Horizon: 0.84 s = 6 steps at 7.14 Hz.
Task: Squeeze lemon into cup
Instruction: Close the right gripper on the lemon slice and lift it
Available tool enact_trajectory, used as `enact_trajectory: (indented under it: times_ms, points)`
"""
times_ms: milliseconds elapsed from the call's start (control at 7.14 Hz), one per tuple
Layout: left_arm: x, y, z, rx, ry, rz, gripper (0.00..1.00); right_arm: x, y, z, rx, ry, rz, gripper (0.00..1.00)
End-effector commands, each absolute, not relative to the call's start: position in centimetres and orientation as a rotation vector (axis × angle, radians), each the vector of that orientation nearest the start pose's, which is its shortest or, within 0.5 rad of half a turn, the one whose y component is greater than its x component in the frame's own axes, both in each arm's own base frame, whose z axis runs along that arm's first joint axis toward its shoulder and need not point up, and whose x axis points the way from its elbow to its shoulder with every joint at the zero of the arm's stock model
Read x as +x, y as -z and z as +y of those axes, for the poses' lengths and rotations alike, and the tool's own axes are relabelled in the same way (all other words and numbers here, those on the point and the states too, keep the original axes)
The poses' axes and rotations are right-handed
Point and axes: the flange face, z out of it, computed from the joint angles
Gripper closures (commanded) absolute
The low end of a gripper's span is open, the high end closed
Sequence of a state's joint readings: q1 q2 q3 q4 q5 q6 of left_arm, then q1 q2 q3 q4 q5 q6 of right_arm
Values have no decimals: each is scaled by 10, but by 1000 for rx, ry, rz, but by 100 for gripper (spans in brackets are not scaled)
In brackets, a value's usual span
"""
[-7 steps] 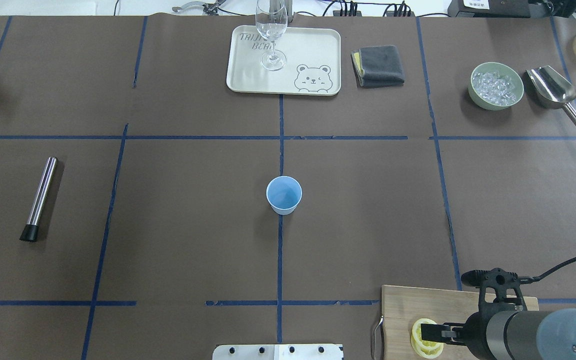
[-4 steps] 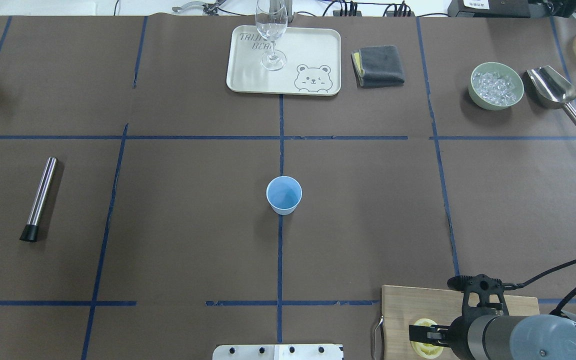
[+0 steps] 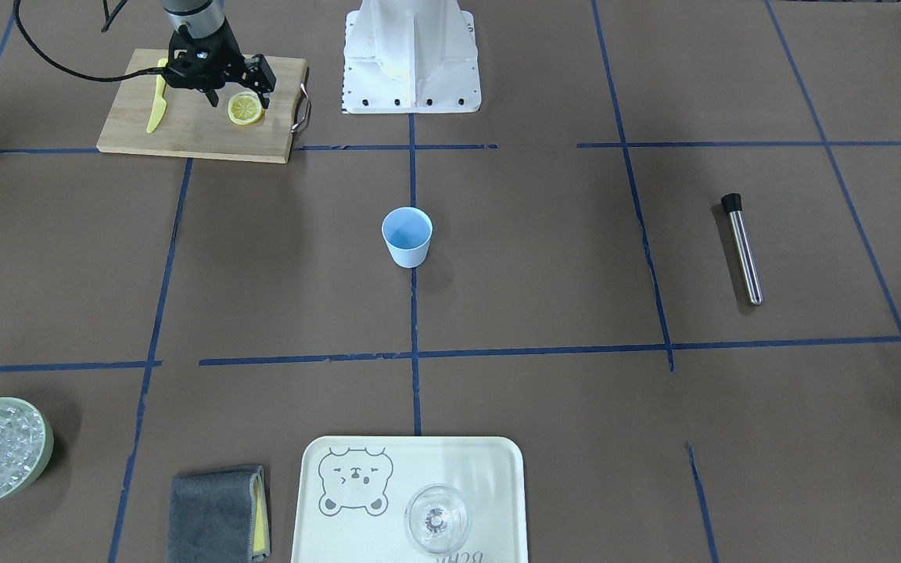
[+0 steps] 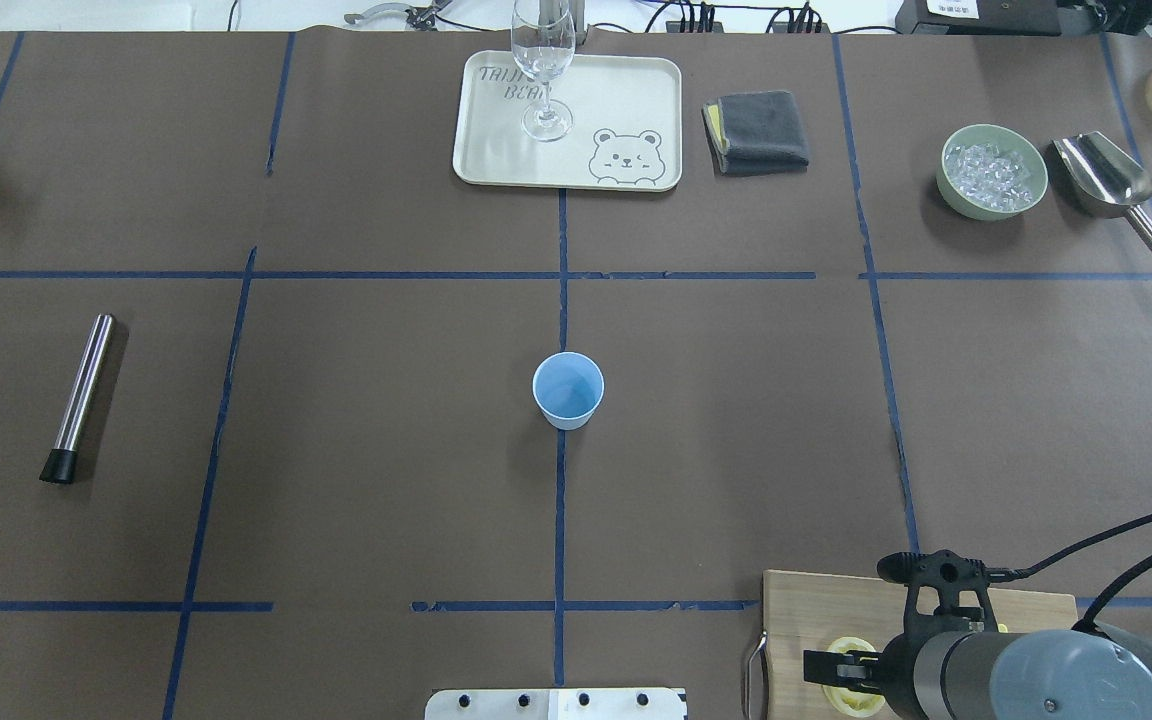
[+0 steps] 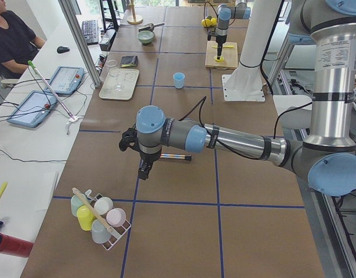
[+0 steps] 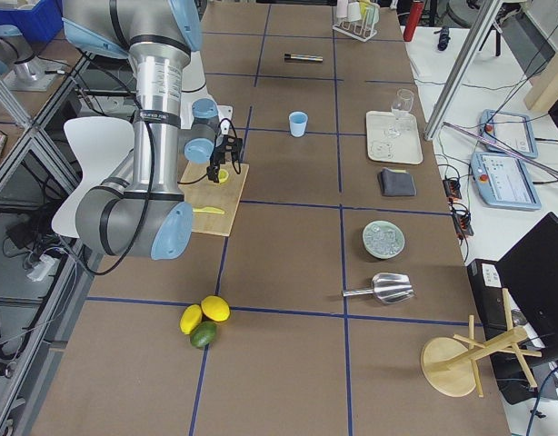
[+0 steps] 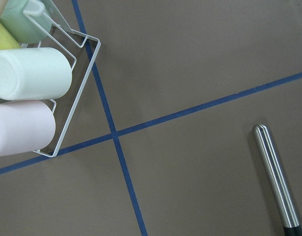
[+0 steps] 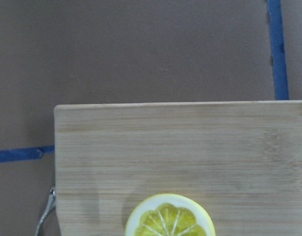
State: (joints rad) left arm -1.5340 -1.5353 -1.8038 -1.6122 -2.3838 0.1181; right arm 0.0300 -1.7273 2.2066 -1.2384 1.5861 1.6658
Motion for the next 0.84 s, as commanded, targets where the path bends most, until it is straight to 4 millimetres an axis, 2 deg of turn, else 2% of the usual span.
enact_trajectory:
  times_ms: [0, 140, 420, 700]
  points:
    - [-43, -554, -484, 256, -242, 801, 0, -428, -394, -145, -40, -113, -797, 0]
    - [-43, -555, -484, 256, -242, 801, 0, -429, -402, -146, -38, -116, -779, 0]
    - [-43, -555, -484, 256, -242, 801, 0, -431, -405, -146, -40, -114, -773, 1]
    - [-43, -554, -484, 258, -242, 801, 0, -431, -406, -146, -38, -116, -771, 14]
